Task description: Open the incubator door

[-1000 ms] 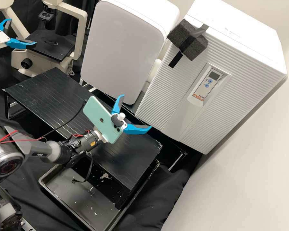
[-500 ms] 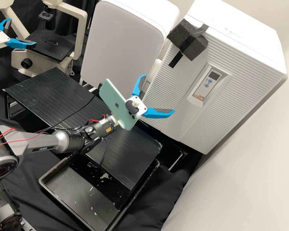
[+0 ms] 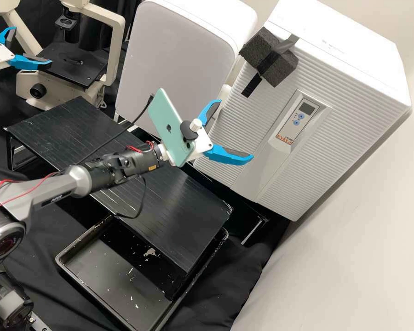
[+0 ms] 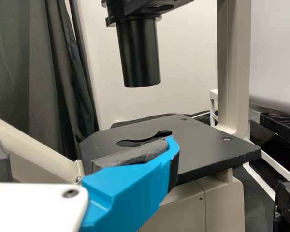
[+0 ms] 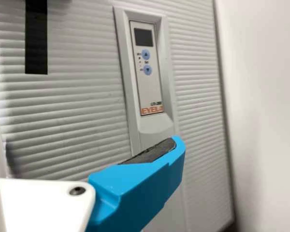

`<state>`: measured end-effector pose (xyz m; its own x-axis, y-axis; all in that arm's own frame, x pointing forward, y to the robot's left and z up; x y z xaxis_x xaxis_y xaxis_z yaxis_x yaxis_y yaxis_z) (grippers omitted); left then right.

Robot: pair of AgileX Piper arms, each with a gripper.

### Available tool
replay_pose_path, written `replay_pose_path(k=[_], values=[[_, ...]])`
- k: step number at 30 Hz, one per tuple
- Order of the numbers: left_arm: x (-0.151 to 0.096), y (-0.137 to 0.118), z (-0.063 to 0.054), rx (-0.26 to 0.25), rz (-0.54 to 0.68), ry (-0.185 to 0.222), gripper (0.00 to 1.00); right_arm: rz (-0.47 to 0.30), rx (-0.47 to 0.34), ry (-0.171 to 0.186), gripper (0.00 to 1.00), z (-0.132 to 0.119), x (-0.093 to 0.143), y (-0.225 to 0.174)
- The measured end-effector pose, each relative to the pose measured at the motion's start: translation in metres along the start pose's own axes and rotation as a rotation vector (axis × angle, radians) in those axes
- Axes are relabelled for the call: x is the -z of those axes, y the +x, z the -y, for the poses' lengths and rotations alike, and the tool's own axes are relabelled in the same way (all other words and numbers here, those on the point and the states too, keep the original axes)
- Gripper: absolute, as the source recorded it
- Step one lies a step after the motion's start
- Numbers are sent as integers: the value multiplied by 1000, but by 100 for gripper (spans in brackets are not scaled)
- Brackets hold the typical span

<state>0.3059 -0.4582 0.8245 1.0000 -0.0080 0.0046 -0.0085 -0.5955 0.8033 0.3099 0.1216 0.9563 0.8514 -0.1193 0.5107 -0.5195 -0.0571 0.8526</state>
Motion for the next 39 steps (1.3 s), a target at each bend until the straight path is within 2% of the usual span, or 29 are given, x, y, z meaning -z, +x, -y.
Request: replay_pose_path(k=[3, 9, 23, 36, 37, 39], values=[[0, 0, 0, 0, 0, 0, 100, 1, -24, -52, 100, 6, 13, -7], [0, 0, 0, 0, 0, 0, 100, -42, -30, -105, 100, 15, 27, -16], [0, 0, 0, 0, 0, 0, 100, -64, -57, -140, 100, 23, 44, -6], [0, 0, 0, 0, 0, 0, 100, -19, -56, -179, 100, 35, 30, 9], [0, 0, 0, 0, 0, 0, 100, -16, -57, -181, 0, 35, 29, 9], [0, 0, 0, 0, 0, 0, 100, -9, -62, -179, 0, 33, 26, 11]])
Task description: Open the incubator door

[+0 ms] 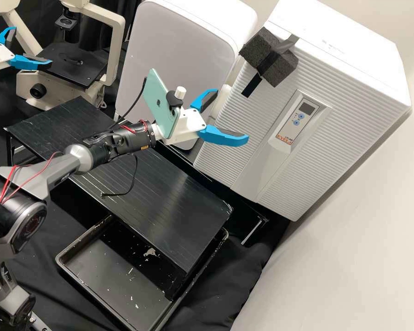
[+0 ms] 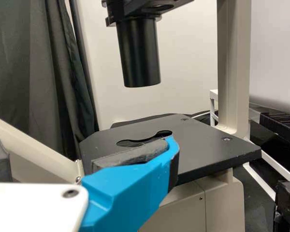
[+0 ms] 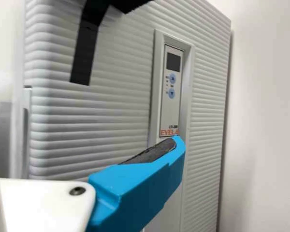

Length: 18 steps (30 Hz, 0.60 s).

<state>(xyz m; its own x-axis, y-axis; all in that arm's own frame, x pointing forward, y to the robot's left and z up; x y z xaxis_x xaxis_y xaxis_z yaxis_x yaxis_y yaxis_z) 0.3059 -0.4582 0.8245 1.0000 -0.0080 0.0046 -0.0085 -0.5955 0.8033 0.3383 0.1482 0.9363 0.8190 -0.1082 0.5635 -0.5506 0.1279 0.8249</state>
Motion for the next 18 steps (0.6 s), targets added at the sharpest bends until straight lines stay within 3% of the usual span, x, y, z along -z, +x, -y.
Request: replay_pose_path(k=[5, 18], values=[[0, 0, 0, 0, 0, 0, 100, 8, -6, 19, 0, -1, -3, 2], [0, 0, 0, 0, 0, 0, 100, 8, -6, 26, 0, -1, -3, 2]])
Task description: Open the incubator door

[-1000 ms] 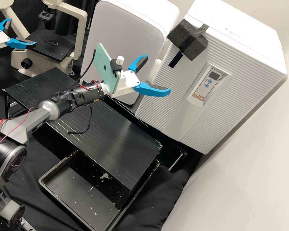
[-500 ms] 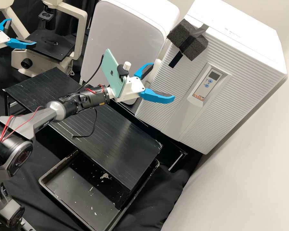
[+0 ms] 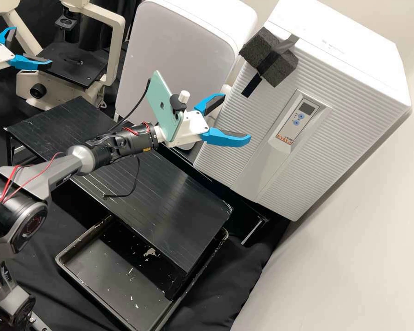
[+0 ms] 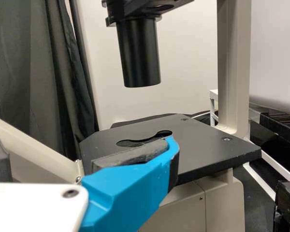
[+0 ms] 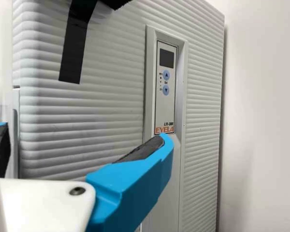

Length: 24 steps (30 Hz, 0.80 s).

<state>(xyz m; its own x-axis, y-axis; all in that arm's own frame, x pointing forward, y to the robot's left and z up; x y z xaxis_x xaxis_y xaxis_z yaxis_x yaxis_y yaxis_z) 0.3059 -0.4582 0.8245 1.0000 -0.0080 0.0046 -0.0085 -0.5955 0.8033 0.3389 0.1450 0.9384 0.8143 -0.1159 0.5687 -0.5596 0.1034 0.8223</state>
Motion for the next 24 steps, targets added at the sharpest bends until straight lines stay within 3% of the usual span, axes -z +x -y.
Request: replay_pose_path(k=[24], values=[[0, 0, 0, 0, 0, 0, 100, 0, 16, 11, 0, -1, 1, -4]])
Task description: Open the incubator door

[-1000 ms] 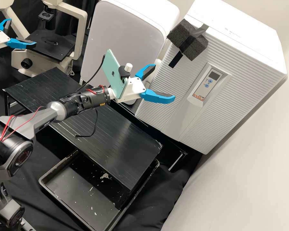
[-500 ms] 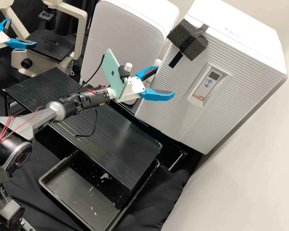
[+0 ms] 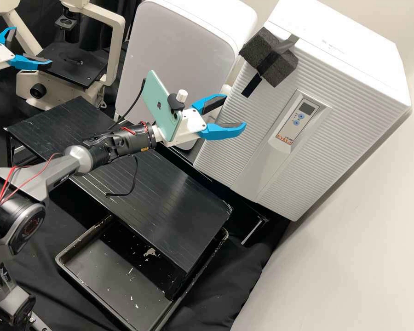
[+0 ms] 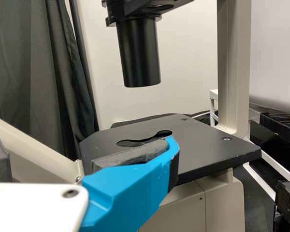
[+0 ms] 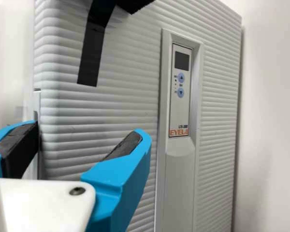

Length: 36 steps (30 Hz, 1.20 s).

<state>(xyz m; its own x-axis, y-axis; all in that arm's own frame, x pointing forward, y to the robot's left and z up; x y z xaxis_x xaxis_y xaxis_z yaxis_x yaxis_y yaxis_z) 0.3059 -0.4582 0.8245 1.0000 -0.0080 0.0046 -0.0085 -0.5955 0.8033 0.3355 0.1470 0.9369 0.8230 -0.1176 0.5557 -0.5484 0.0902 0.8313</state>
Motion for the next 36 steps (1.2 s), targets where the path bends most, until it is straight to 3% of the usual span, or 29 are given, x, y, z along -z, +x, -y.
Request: replay_pose_path(k=[31, 35, 36], values=[[0, 0, 0, 0, 0, 0, 100, -6, 59, 12, 0, -6, -2, -17], [0, 0, 0, 0, 0, 0, 100, 30, 16, 48, 0, -17, -6, -22], [0, 0, 0, 0, 0, 0, 100, 37, 1, 61, 100, -19, -6, -23]])
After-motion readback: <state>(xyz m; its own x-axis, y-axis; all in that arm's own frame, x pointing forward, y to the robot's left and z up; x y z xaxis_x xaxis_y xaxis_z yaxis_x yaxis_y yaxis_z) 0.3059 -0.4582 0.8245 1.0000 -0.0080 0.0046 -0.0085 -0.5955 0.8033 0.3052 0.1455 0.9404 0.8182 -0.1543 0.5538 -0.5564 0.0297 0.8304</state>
